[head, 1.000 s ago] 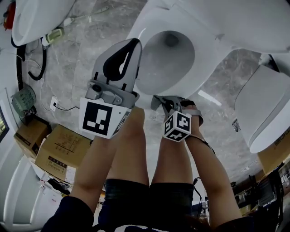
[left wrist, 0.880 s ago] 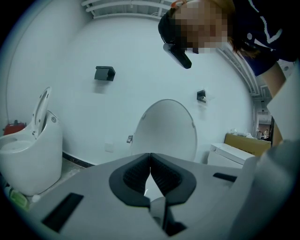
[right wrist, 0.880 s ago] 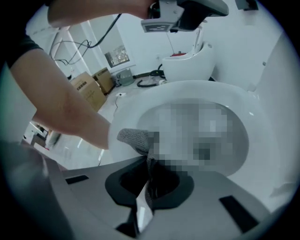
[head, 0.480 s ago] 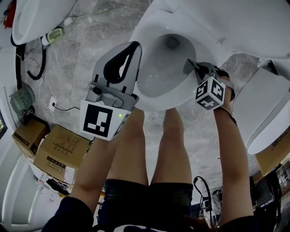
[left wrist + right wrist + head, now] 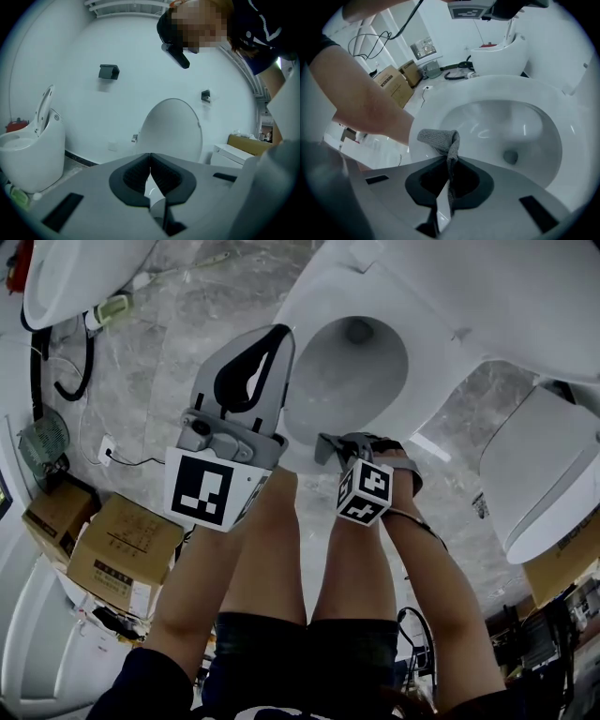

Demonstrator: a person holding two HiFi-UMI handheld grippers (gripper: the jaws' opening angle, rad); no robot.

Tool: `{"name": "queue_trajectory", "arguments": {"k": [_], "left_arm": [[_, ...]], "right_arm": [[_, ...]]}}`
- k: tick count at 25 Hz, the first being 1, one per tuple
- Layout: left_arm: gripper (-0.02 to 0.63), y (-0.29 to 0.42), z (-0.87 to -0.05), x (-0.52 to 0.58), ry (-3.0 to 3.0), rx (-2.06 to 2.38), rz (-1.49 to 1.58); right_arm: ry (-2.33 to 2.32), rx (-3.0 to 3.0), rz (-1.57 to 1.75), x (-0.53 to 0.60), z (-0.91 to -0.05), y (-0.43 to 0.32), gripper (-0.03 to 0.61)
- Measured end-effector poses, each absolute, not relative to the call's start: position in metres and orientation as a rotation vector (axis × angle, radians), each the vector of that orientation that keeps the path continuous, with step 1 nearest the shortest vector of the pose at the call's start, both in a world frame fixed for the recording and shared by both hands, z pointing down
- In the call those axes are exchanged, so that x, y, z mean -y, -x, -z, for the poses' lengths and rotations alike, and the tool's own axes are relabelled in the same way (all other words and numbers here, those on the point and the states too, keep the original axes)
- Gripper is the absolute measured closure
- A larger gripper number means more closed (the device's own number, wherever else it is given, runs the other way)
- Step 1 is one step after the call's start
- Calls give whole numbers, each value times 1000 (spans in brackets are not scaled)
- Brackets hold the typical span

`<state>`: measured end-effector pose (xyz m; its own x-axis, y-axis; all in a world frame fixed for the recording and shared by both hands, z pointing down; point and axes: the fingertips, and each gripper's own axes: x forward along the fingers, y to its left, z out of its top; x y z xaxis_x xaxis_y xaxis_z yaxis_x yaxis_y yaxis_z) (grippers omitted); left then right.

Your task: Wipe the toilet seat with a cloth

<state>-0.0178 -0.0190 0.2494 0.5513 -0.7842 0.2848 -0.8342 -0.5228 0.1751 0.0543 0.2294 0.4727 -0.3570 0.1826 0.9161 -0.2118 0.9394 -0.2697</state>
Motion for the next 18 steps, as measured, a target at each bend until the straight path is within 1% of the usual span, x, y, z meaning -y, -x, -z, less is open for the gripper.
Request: {"name": "queue_trajectory", "arguments": {"k": [4, 9, 13, 15, 18], "left_arm": [[594, 20, -252, 21, -2496, 1345, -257], [594, 24, -253, 23, -2475, 1369, -246], [594, 22, -251, 26, -2438, 1401, -206], [594, 21, -252, 24, -2436, 1399, -206], [594, 21, -253, 23, -2435, 1394, -209]], "right_arm": [[0, 1850, -402, -201, -485, -85, 541], [-127, 1748, -204, -100, -495, -155, 543], [-234, 1767, -5, -29, -475, -172, 543], [-265, 1791, 18, -23, -470, -174, 543], [-212, 1800, -43, -55, -474, -176, 543]]}}
